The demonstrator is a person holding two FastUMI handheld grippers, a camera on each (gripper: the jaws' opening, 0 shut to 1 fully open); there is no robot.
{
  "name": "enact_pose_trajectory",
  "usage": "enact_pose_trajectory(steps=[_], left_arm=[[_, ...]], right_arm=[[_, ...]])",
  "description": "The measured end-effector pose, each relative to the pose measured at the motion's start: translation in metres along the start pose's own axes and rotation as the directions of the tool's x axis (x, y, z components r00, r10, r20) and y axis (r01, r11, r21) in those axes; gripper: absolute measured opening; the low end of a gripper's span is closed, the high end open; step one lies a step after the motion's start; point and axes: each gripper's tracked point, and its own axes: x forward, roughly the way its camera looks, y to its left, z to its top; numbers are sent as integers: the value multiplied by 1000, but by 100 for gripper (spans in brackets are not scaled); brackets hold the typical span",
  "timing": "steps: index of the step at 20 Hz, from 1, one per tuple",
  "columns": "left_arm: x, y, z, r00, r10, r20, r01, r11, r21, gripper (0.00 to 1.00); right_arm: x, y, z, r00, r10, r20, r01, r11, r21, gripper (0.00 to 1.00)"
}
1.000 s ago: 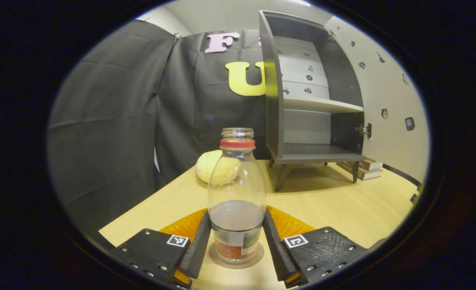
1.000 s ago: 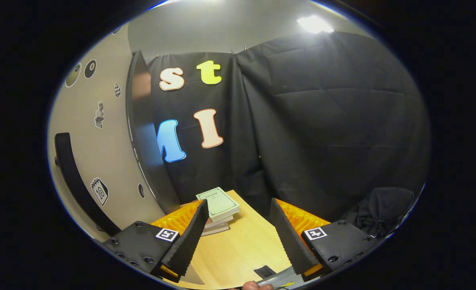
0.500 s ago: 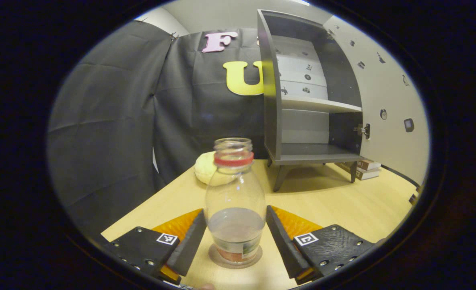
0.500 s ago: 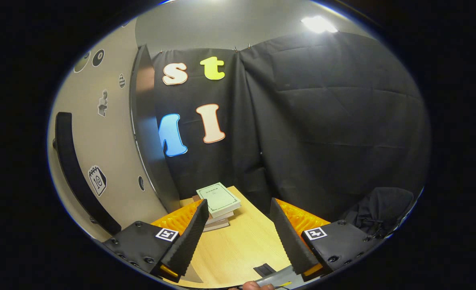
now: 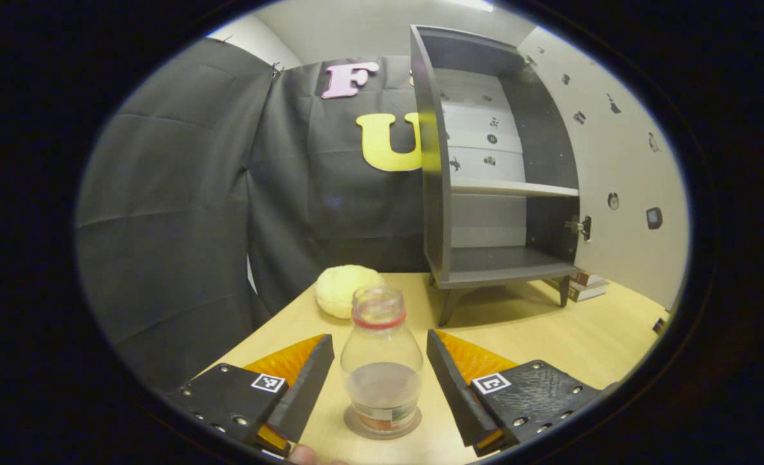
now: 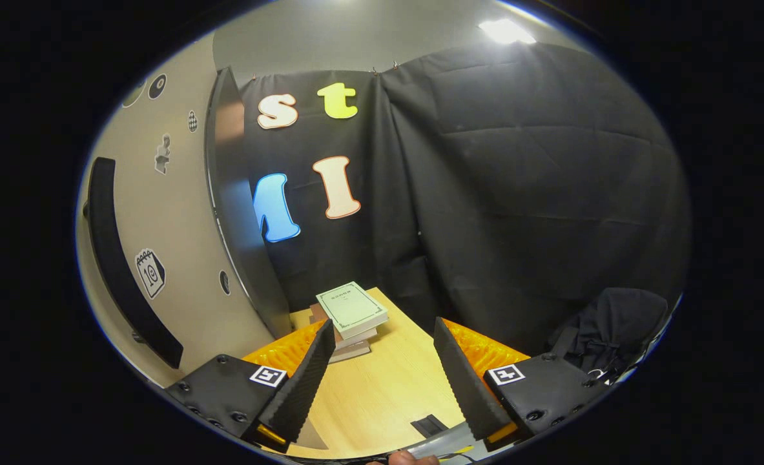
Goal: Open the cabinet door with the right hand, grasp the bottle in the cabinet with the left hand and place it on the coaster, then close the cabinet door with the right hand.
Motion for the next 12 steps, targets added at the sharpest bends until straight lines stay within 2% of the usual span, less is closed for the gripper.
enact_pose_trajectory(steps=[7,9,10,12], left_arm=[[-33,-1,104,994,47,102,-50,998,35,89],[-45,-18,136,993,31,113,-35,999,33,87],[-47,-29,152,994,16,109,-19,1000,25,89],[-52,-53,186,993,-28,113,32,999,-26,88]], right_arm=[[19,-11,-1,1000,6,-3,-6,1000,19,98],[22,-8,6,1000,28,9,-28,1000,0,98],[22,-8,9,999,38,12,-38,999,-21,98],[20,-4,17,997,71,24,-70,996,-47,97]])
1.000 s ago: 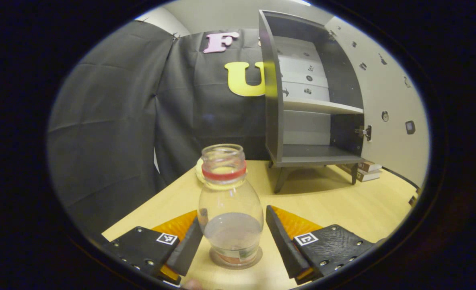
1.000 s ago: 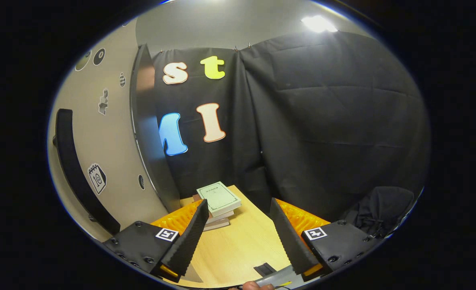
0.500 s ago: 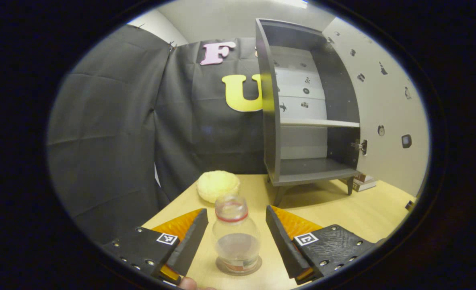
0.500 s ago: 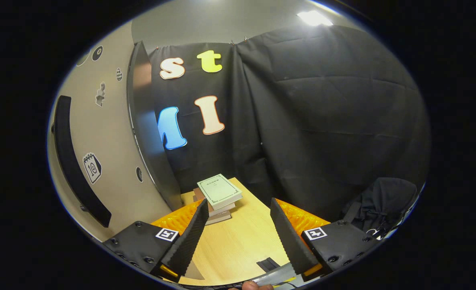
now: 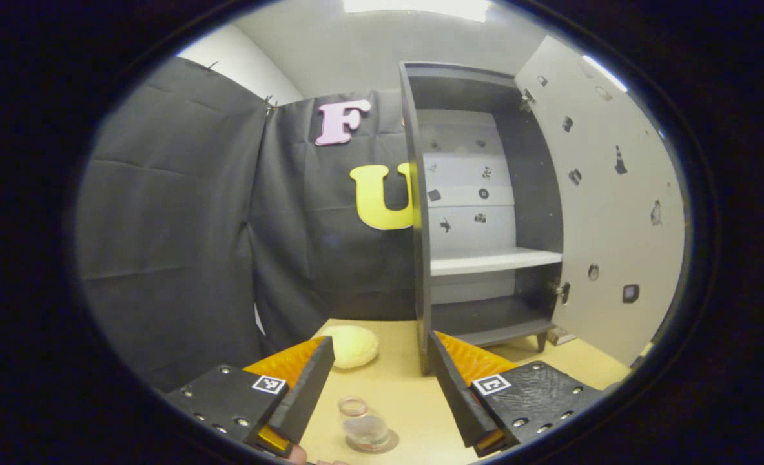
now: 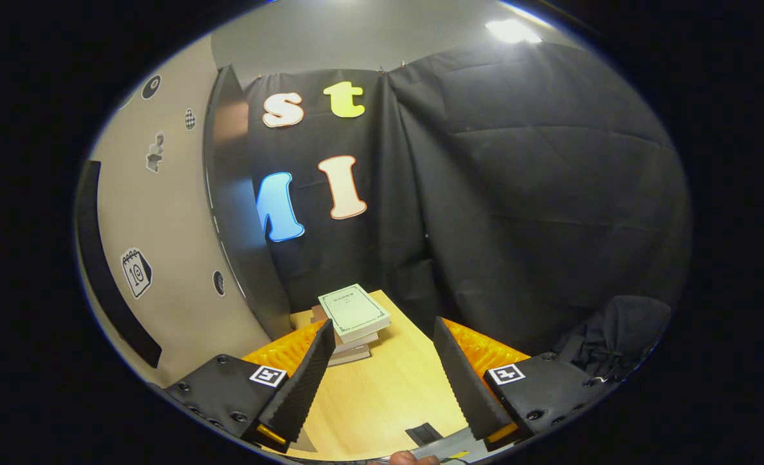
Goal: Open the cabinet door with the right hand, grasp the bottle in the cabinet with the left hand and place it on the coaster, then close the cabinet door with the right hand.
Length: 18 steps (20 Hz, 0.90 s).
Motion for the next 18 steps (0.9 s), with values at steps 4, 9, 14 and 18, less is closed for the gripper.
enact_pose_trajectory(steps=[4,9,14,18], left_arm=[[2,-26,69,1000,-22,11,22,999,-34,87],[-1,-60,93,996,-72,-56,73,997,16,86],[-19,-97,96,992,-88,-85,84,995,-53,89],[-29,-117,96,991,-80,-105,77,996,-34,86]], right_arm=[[-2,13,17,996,87,23,-86,995,-41,98],[-10,27,21,984,168,62,-166,985,-39,97],[-27,44,22,961,275,37,-275,961,4,97],[-41,62,33,931,361,49,-363,931,29,98]])
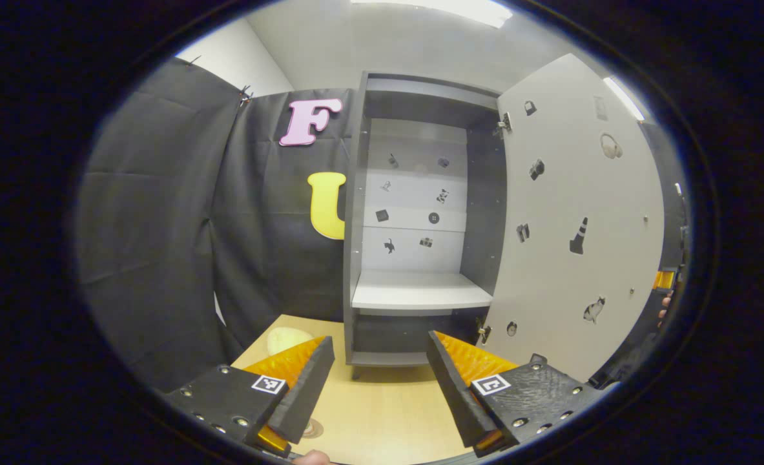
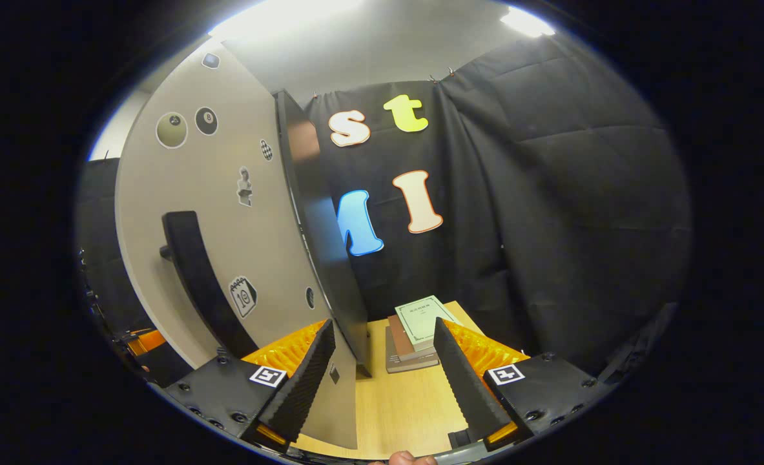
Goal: Open the cabinet door with the right hand, grasp the bottle in the cabinet with the left hand and place it on the coaster, then close the cabinet door with the right hand.
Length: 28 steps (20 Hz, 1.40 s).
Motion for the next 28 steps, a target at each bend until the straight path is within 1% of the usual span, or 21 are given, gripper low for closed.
enact_pose_trajectory(steps=[3,6,9,10,11,12,15,18,19,20,21,22,23,25,26,27,28], left_arm=[[-2,-9,2,1000,-2,1,2,1000,16,86],[3,-7,4,1000,4,7,-4,999,36,86],[14,-4,-1,1000,-14,4,14,1000,8,87],[17,0,-2,1000,-21,3,21,1000,1,89],[20,5,-4,1000,-26,-1,26,1000,-1,87],[23,11,-7,1000,-30,-9,30,1000,1,87],[27,32,-13,999,-40,-21,40,999,4,89],[32,52,-14,999,-46,-23,46,999,-12,89],[32,57,-13,999,-47,-22,46,999,-19,87],[31,63,-14,999,-49,-22,49,998,-27,87],[30,69,-14,999,-51,-17,50,998,-32,87],[30,75,-14,999,-50,-12,50,998,-34,87],[29,83,-15,999,-49,-8,48,998,-35,87],[27,97,-18,999,-46,-1,46,998,-34,87],[25,104,-18,999,-50,11,51,998,-41,87],[24,111,-15,998,-54,28,56,997,-55,89],[22,119,-14,998,-51,36,53,996,-68,87]], right_arm=[[0,15,7,998,57,5,-57,998,-3,97],[-2,22,15,997,71,12,-71,997,-40,97],[-2,36,20,997,76,16,-75,996,-38,97],[-4,35,19,999,51,14,-50,998,-38,97],[-2,35,23,999,36,23,-35,999,-34,96],[-5,36,24,999,22,25,-21,999,-36,96],[-11,46,27,1000,-5,25,7,997,-79,96],[-17,59,27,999,-39,37,43,992,-122,96],[-14,65,23,999,-38,34,42,992,-121,96],[-14,72,20,999,-34,30,37,993,-112,96],[-14,81,17,999,-26,24,28,994,-104,89],[-15,92,14,1000,-17,21,18,995,-96,89],[-15,101,10,1000,-6,19,8,996,-93,96],[-12,121,6,1000,19,16,-17,995,-94,96],[-4,128,6,999,34,14,-32,995,-98,89],[-1,137,4,999,50,11,-48,993,-104,89],[-6,151,0,998,60,8,-59,992,-108,96]])
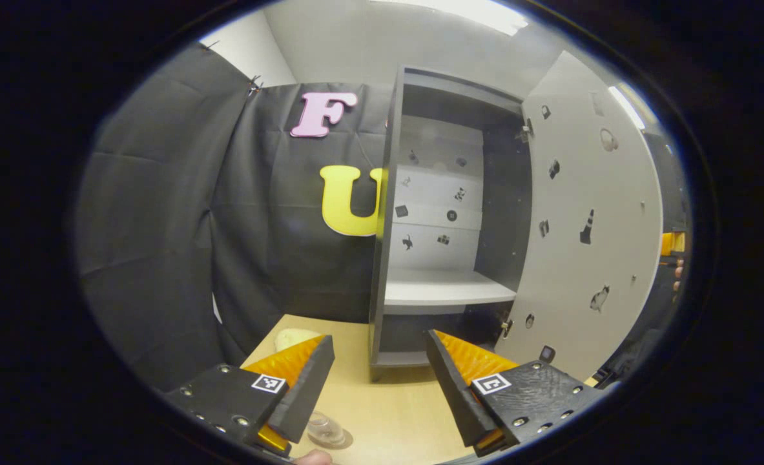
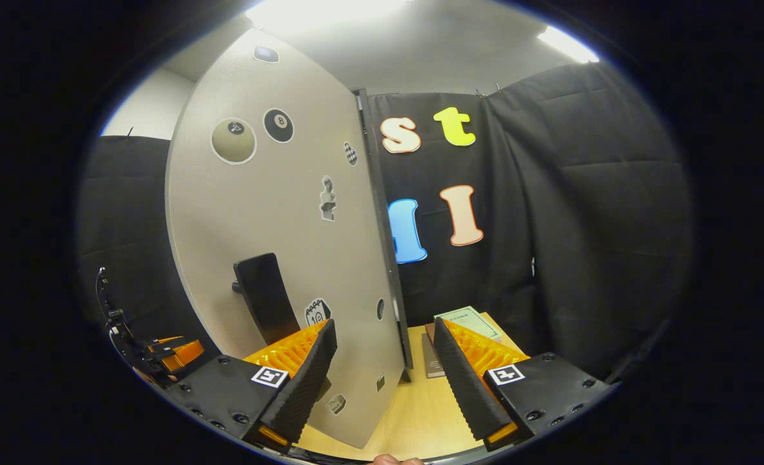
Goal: Open the cabinet door with the right hand, grasp the bottle in the cabinet with the left hand and place it on the coaster, then close the cabinet door with the right hand.
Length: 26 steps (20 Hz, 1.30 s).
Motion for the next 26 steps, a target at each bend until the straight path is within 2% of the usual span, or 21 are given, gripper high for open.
enact_pose_trajectory(steps=[5,8,12,15,17,20,22,24,26], left_arm=[[-13,48,5,996,86,23,-87,996,20,86],[-17,65,5,994,109,21,-109,994,22,86],[-17,75,8,996,88,34,-89,996,16,88],[-11,79,8,997,68,27,-69,997,32,89],[-8,84,15,997,64,38,-66,996,61,86],[-5,87,19,998,46,48,-49,997,58,89],[-6,89,17,998,21,55,-22,1000,18,87],[-2,92,14,999,0,55,0,1000,-12,89],[-3,88,20,997,-31,76,32,999,-20,89]], right_arm=[[16,43,-8,997,73,-9,-73,997,27,97],[29,66,-12,992,127,-13,-127,991,45,96],[51,95,-26,981,179,-75,-177,984,34,97],[62,119,-21,972,222,-78,-221,975,19,97],[75,134,-20,967,244,-73,-245,969,-10,97],[83,157,-27,959,268,-90,-272,962,-29,97],[88,156,-26,966,250,-69,-253,967,-37,97],[86,146,-24,974,218,-54,-220,975,-42,97],[86,128,-24,985,164,-43,-166,985,-48,96]])
